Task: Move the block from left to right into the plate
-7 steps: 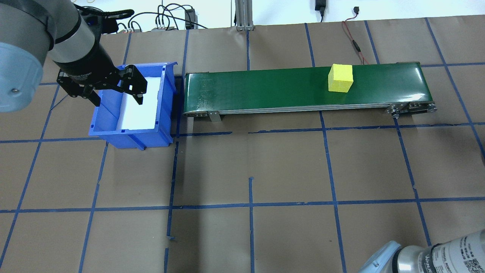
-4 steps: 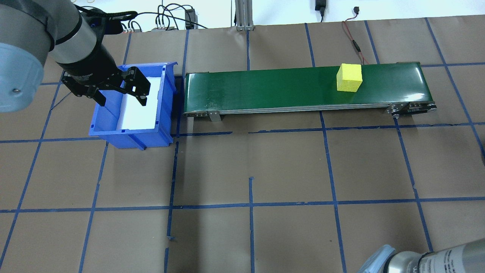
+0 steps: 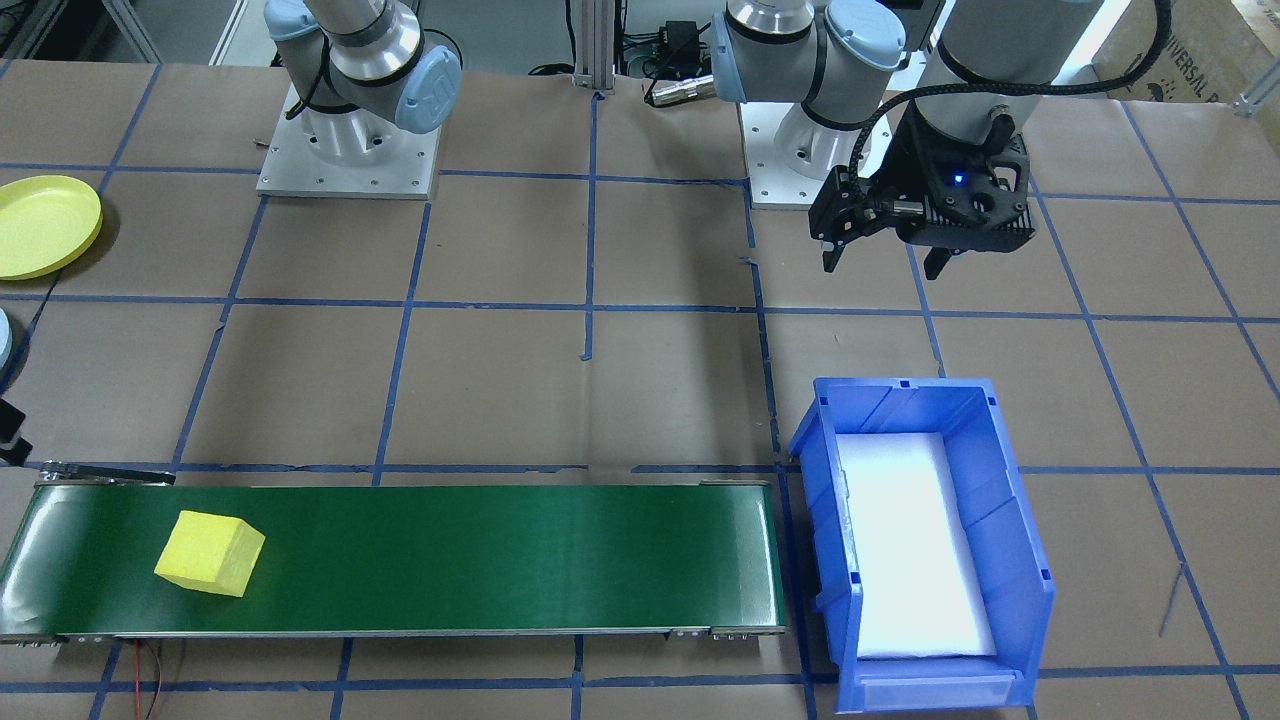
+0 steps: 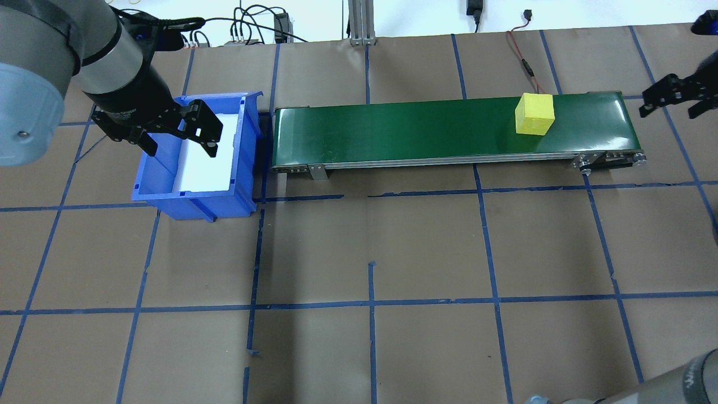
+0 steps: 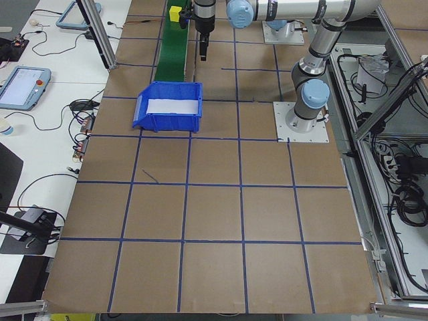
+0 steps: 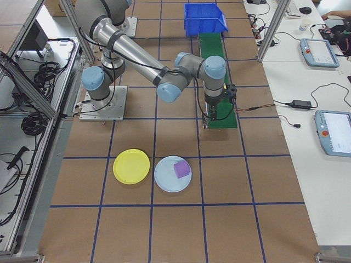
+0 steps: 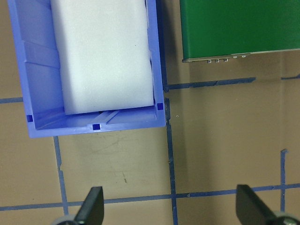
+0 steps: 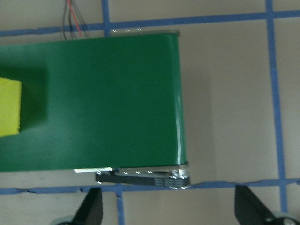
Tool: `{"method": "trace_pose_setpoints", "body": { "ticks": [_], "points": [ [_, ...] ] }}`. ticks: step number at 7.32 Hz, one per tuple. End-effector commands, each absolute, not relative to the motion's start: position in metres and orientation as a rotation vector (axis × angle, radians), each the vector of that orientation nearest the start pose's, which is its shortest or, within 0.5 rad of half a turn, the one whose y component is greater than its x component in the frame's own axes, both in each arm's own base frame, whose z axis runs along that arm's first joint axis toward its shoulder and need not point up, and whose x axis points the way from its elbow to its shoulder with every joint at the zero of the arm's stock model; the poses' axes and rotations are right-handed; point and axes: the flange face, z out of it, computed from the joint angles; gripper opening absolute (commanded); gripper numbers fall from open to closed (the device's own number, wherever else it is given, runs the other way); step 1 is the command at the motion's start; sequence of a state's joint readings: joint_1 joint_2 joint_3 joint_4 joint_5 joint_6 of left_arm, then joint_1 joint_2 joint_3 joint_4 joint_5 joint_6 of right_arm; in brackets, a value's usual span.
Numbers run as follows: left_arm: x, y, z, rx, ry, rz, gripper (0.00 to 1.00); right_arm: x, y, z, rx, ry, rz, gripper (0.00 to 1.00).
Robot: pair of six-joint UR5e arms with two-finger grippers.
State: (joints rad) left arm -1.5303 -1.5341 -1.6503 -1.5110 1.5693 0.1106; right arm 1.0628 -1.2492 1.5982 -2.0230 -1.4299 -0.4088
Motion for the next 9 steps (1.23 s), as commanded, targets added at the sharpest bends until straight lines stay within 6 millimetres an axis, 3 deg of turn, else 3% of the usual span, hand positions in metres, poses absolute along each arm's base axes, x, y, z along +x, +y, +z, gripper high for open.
{"method": "trace_pose_setpoints", "body": {
  "ticks": [1, 2, 5, 7, 8, 9],
  "points": [
    [-0.114, -0.483, 0.472, 0.111, 3.140, -0.027, 1.00, -0.079, -0.661, 0.340, 0.373, 2.951, -0.239, 1.00],
    [-0.114, -0.483, 0.472, 0.111, 3.140, -0.027, 1.00, -0.067, -0.670, 0.322, 0.407, 2.881, -0.209, 1.00],
    [-0.114, -0.482, 0.472, 0.111, 3.140, -0.024, 1.00, -0.073, -0.677, 0.278, 0.423, 2.917, -0.126, 1.00],
    [-0.114, -0.483, 0.472, 0.108, 3.140, -0.024, 1.00, -0.079, -0.681, 0.264, 0.425, 2.966, -0.139, 0.99],
    [-0.114, -0.483, 0.472, 0.108, 3.140, -0.024, 1.00, -0.082, -0.678, 0.264, 0.416, 2.993, -0.141, 0.62],
    [-0.114, -0.483, 0.472, 0.108, 3.140, -0.027, 1.00, -0.087, -0.667, 0.263, 0.380, 3.062, -0.106, 0.33]
  ]
}}
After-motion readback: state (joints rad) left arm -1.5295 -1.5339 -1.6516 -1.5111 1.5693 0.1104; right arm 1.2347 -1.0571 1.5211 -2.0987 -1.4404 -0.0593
